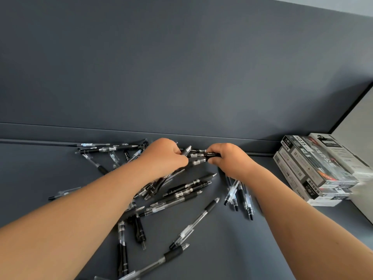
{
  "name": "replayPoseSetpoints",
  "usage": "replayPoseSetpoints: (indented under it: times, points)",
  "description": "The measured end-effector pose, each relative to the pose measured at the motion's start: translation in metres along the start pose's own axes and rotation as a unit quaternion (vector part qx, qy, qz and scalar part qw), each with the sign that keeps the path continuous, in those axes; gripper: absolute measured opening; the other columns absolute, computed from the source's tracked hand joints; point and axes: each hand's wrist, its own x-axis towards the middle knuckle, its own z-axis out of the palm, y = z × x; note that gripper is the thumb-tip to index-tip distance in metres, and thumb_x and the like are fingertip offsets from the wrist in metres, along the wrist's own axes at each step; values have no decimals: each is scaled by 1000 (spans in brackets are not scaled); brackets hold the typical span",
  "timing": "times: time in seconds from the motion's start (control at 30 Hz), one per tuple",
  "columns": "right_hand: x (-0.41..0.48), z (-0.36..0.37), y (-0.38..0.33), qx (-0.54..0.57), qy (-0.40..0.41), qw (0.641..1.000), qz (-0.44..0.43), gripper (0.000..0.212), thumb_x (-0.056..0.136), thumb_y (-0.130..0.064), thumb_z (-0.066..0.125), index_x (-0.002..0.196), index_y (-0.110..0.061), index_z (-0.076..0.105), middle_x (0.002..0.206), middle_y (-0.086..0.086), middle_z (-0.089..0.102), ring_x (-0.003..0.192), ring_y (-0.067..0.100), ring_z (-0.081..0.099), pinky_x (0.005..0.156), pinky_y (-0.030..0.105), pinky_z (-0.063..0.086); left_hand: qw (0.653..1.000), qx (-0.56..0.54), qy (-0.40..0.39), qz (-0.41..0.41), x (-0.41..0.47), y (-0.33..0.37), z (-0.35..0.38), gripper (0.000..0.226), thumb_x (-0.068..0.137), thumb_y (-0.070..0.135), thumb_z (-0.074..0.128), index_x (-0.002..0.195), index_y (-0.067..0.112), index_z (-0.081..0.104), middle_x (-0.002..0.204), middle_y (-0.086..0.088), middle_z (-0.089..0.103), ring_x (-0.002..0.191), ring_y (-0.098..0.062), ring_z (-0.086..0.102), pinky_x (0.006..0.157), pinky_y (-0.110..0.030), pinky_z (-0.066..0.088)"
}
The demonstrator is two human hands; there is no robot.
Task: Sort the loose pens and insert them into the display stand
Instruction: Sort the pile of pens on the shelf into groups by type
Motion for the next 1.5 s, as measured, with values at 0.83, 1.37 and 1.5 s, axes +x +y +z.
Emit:
replayPoseSetpoints:
  times: [0.83, 1.37, 1.5]
  points:
    - [-6, 36, -181, 220, 23, 975, -16, 7, 92, -14, 58, 92, -11, 65, 66, 2, 58, 45, -2, 51, 48, 14, 43, 809, -546, 148, -160, -63, -129, -153, 9, 90, -1, 49, 89, 6, 54, 76, -9, 57, 66, -17, 54, 51, -22, 51]
    - [35, 185, -384, 350, -80, 933, 32, 19, 94, -6, 44, 87, -19, 56, 70, 0, 59, 75, 17, 65, 89, 48, 53, 861, -401, 194, -246, -96, -307, -287, 8, 86, -3, 57, 85, 5, 55, 84, -11, 57, 66, -18, 58, 41, -17, 50]
    - [45, 206, -401, 304, -43, 951, 42, 20, 92, -6, 42, 85, -17, 57, 71, 5, 58, 72, 19, 62, 75, 41, 54, 874, -368, 187, -257, -82, -330, -299, 11, 85, -4, 58, 92, 3, 54, 96, -14, 55, 72, -21, 60, 40, -18, 50]
